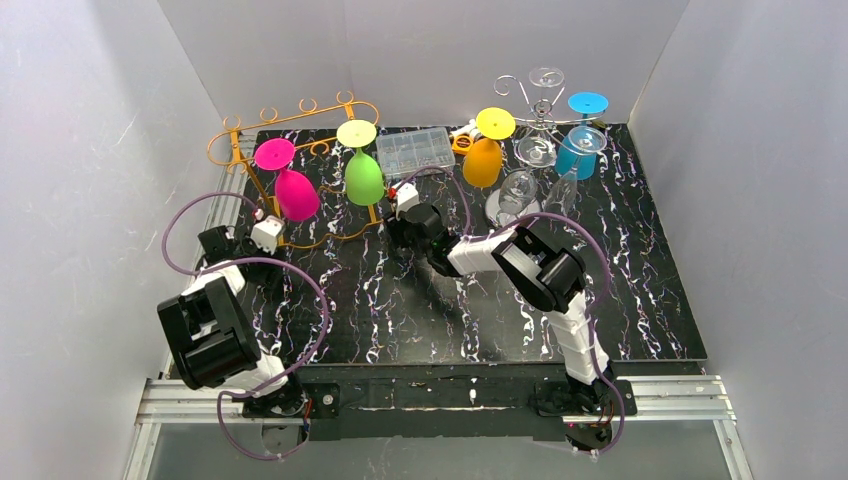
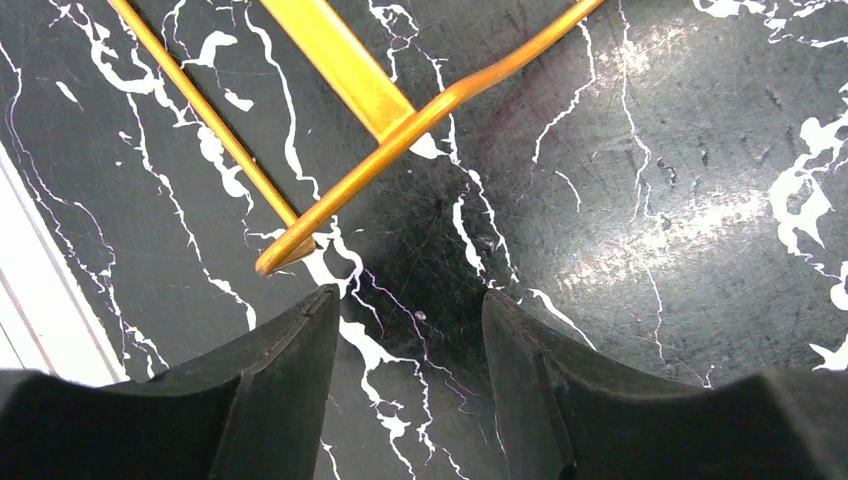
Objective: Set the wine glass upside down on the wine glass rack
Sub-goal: Move the wine rack to the center of the board.
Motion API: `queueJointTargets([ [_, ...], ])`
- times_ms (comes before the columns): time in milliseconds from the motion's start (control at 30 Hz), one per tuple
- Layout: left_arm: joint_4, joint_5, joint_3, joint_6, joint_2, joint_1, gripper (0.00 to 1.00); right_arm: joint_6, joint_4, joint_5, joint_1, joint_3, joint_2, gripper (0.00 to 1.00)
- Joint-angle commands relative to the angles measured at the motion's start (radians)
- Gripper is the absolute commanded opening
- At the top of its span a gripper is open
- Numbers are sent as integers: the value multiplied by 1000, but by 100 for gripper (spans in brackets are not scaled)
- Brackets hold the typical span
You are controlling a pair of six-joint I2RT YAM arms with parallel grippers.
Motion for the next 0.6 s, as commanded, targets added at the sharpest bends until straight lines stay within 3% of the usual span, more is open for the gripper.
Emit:
queueJointTargets([
  [0,-32,27,7,-55,5,16,59,11,6,4,2,27,18,52],
  [133,-13,44,37,-128,31,30,64,11,9,15,5,23,19,45],
  [333,29,56,66,-248,53,39,63,40,2,26,7,46,30,20],
  [567,49,84,85,-283,81,40,61,60,12,28,8,43,33,9],
])
